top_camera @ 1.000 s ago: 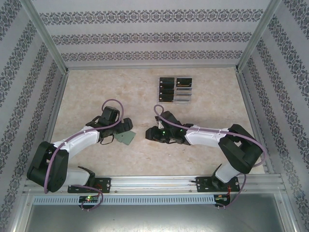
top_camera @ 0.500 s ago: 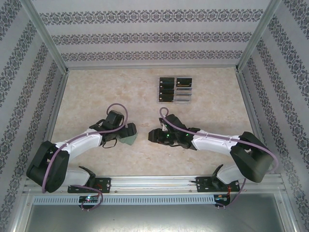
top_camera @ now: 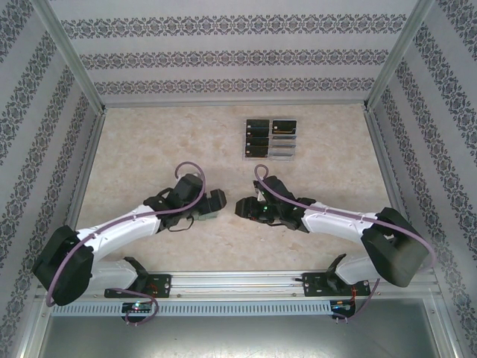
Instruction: Put the credit cards into the card holder
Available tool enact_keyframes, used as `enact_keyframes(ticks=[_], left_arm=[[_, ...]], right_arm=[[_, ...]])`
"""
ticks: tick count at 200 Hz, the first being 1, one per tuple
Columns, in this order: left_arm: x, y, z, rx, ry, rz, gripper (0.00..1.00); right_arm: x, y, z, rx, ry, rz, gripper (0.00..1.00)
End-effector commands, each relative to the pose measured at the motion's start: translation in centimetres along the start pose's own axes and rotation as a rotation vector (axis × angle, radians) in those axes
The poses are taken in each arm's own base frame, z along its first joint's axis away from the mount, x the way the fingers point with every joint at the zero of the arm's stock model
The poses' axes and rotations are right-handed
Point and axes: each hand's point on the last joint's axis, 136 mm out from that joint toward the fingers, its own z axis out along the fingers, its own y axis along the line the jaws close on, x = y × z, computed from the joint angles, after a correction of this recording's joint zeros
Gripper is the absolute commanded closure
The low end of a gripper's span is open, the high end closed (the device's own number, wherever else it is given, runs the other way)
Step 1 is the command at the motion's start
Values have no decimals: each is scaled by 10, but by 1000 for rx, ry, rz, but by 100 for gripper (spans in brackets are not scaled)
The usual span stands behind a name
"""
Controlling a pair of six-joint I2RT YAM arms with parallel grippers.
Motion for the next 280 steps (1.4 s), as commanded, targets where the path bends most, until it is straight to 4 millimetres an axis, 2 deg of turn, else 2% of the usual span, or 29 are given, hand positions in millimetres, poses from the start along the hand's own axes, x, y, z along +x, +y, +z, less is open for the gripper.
enact_keyframes(ticks=[1,56,93,136,177,210,248,265,280], left_arm=[[-37,2,-16,-90,-91,63,0],[-78,34,8,-143,-28,49,0],[-88,50,18,-179,20,62,0],[-89,60,18,-191,34,67,0],[-87,63,16,-192,49,72,0],[-84,63,15,-182,56,66,0],[-78,64,13,-170,58,46,0],[-77,66,11,-171,52,41,0],[-79,69,8,-176,43,23,0]], right_arm=[[4,3,11,10,14,19,54],[26,37,60,-19,92,10,54],[38,59,88,-50,138,14,55],[33,63,109,-50,151,34,55],[11,56,118,-39,128,59,56],[-23,52,117,-34,77,74,56],[-69,66,131,-81,28,81,56],[-83,67,134,-92,23,83,56],[-90,63,127,-88,11,83,56]])
